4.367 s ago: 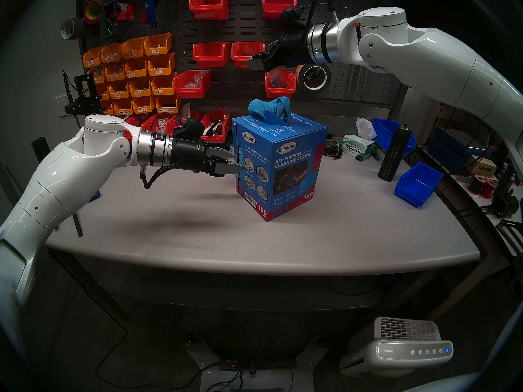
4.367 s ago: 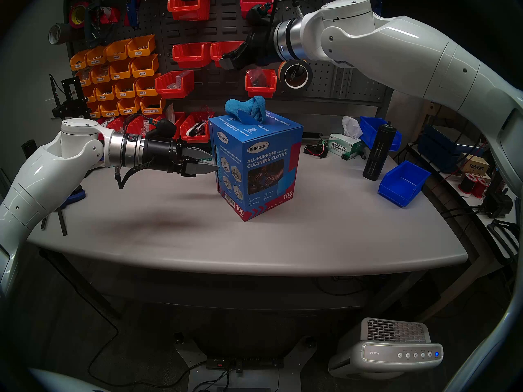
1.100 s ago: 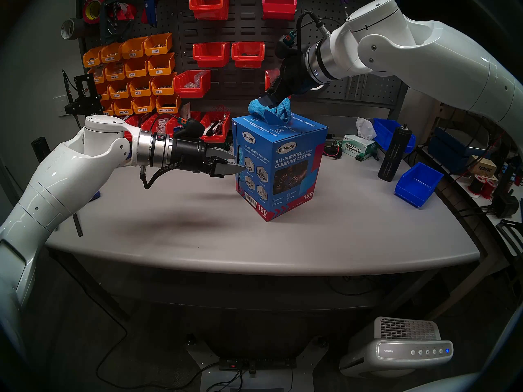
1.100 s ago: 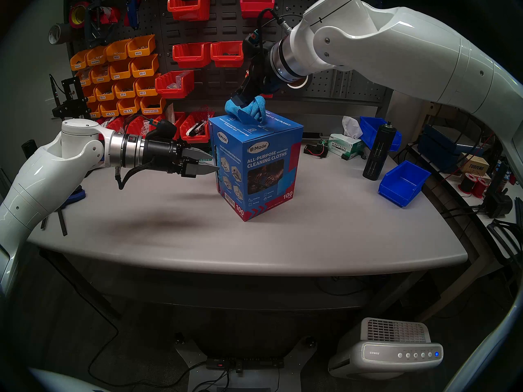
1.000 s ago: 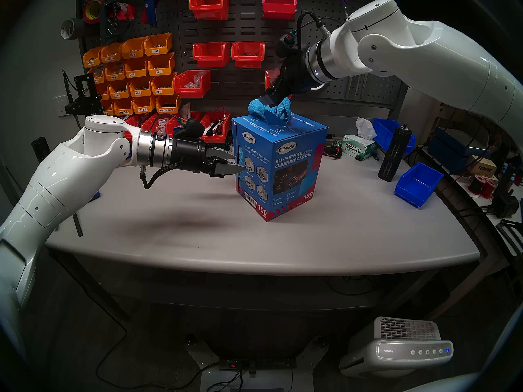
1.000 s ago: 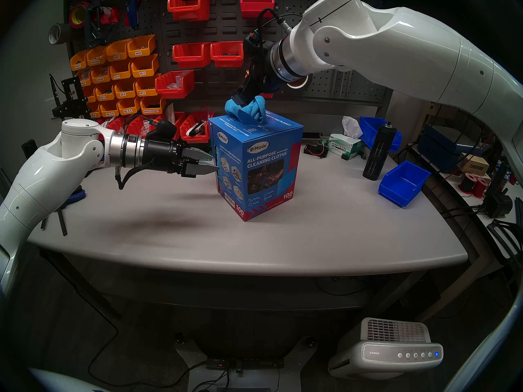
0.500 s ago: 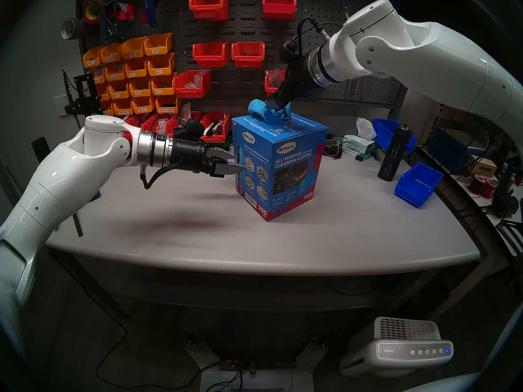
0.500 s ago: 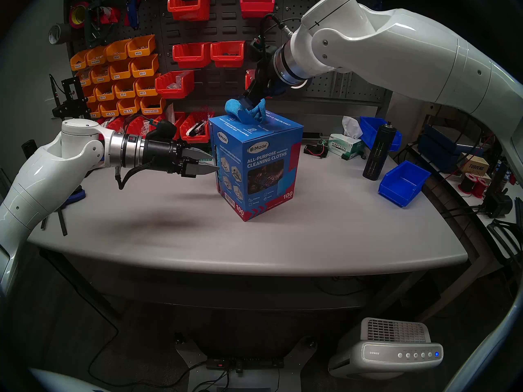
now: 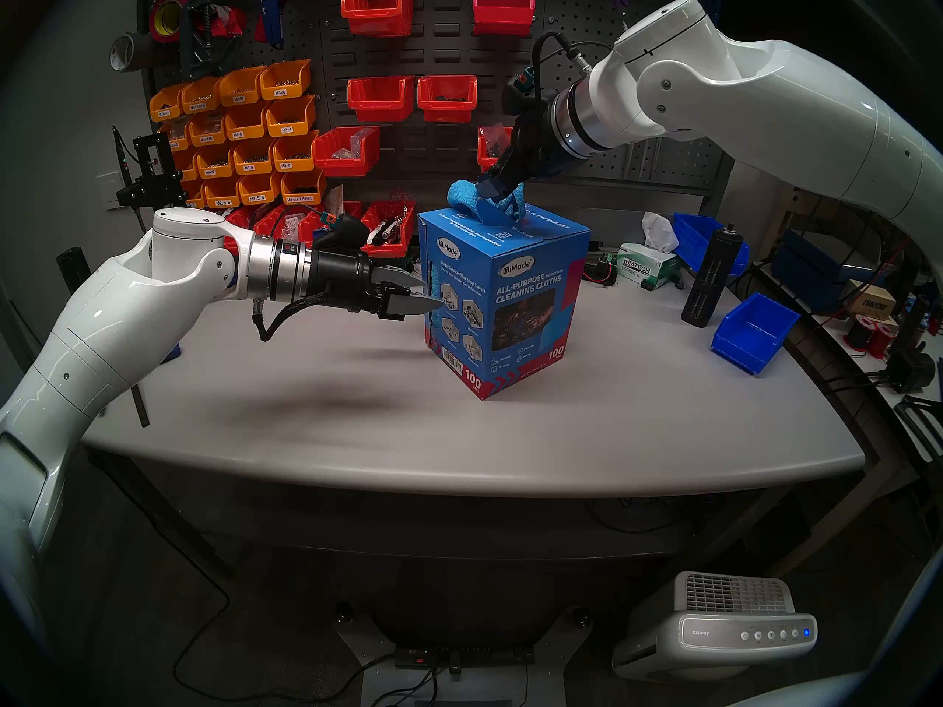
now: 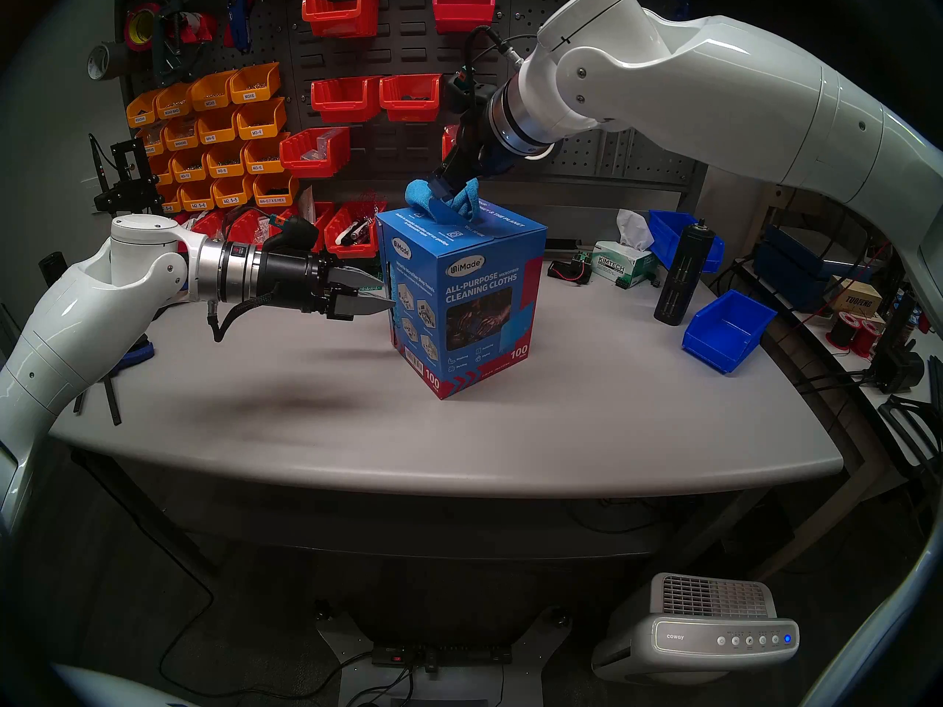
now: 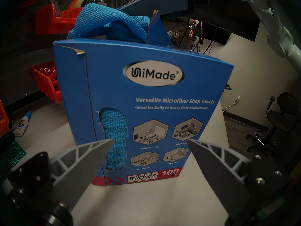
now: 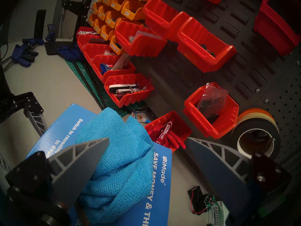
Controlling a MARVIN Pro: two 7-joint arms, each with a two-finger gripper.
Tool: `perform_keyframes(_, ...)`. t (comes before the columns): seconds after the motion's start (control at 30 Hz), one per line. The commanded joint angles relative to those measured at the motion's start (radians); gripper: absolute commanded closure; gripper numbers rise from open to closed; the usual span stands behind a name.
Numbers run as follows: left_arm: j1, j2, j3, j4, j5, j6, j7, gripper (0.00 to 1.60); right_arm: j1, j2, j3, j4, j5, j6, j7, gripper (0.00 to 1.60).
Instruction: Take out a shop towel
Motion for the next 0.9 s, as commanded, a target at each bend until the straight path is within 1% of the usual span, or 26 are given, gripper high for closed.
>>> perform_keyframes(0.0,-0.028,0.002,-0.025,-0.003,-0.008,-0.003,0.001,0.0,-0.005,0.012,0.037,-0.005,0.052,-0.021,-0.118,0.0)
perform_keyframes(0.07,-0.028,0.002,-0.025,-0.003,-0.008,-0.003,0.001,0.0,-0.01,0.013,0.039,-0.009,0.075,-0.025,-0.141,0.0)
perform_keyframes(0.2,-0.028,0.002,-0.025,-0.003,-0.008,-0.003,0.001,0.0,-0.015,0.015,0.04,-0.017,0.098,-0.032,-0.163,0.0)
perform_keyframes(0.4,-0.028,0.002,-0.025,-0.003,-0.008,-0.003,0.001,0.0,-0.025,0.021,0.044,-0.03,0.144,-0.05,-0.167,0.0)
perform_keyframes(0.6,-0.028,0.002,-0.025,-0.003,-0.008,-0.003,0.001,0.0,-0.028,0.024,0.04,-0.044,0.166,-0.062,-0.188,0.0)
perform_keyframes(0.87,-0.028,0.002,-0.025,-0.003,-0.008,-0.003,0.001,0.0,-0.025,0.023,0.035,-0.045,0.172,-0.077,-0.213,0.0)
